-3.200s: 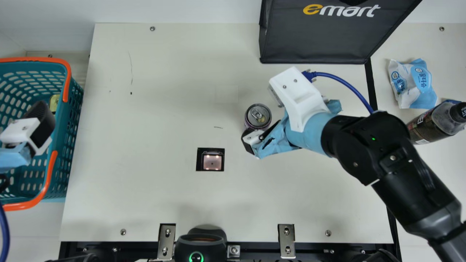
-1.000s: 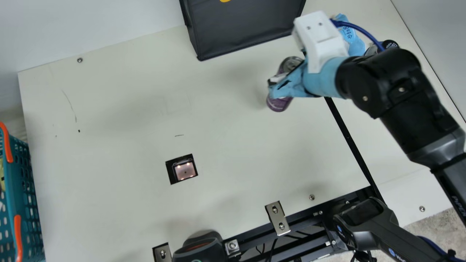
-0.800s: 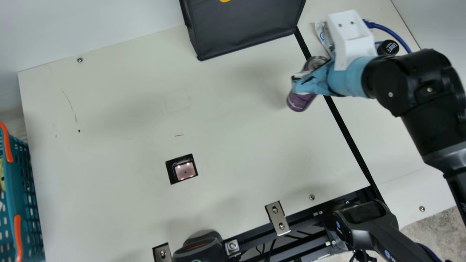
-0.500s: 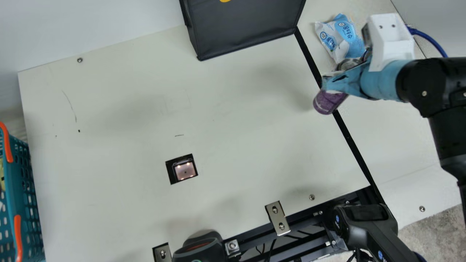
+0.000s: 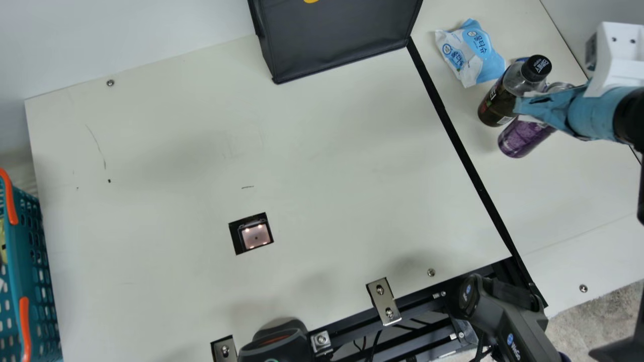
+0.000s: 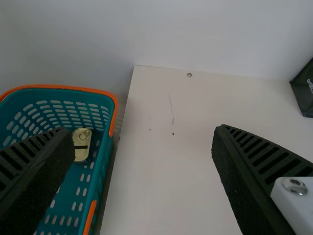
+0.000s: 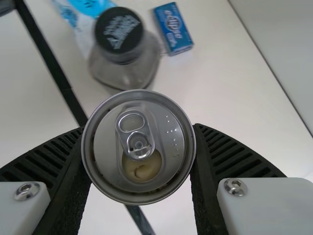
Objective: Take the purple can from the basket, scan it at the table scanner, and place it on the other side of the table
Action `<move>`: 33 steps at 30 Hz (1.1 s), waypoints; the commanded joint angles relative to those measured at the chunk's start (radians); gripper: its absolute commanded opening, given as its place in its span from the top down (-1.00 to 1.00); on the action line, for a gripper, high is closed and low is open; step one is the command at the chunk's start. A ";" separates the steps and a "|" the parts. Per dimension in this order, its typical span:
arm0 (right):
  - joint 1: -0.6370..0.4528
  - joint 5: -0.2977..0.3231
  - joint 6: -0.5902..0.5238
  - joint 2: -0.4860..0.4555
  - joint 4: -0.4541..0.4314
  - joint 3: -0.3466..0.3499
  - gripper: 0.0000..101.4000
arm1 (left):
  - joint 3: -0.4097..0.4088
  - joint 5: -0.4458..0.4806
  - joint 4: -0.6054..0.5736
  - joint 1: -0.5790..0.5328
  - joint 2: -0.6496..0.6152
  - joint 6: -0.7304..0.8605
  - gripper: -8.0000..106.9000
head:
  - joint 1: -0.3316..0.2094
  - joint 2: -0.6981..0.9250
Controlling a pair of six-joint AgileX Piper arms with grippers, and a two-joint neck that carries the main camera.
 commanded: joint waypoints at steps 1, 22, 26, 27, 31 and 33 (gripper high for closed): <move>-0.058 -0.022 -0.024 0.016 0.005 -0.003 1.00 | 0.000 0.000 0.000 0.000 0.000 0.000 -0.71 | -0.024 -0.002; -0.226 -0.267 -0.132 0.214 0.066 -0.005 1.00 | 0.000 0.000 0.000 0.000 0.000 0.000 -0.71 | -0.024 -0.002; -0.229 -0.308 -0.129 0.246 0.073 -0.006 1.00 | 0.000 0.000 0.000 0.000 0.000 0.000 -0.71 | -0.024 -0.002; -0.229 -0.318 -0.128 0.253 0.077 -0.006 1.00 | 0.000 0.000 0.000 0.000 0.000 0.000 -0.71 | -0.024 -0.002; -0.229 -0.351 -0.129 0.277 0.094 -0.008 1.00 | 0.000 0.000 0.000 0.000 0.000 0.000 -0.71 | -0.024 -0.002; -0.229 -0.362 -0.127 0.286 0.101 -0.009 1.00 | 0.000 0.000 0.000 0.000 0.000 0.000 -0.71 | -0.024 -0.002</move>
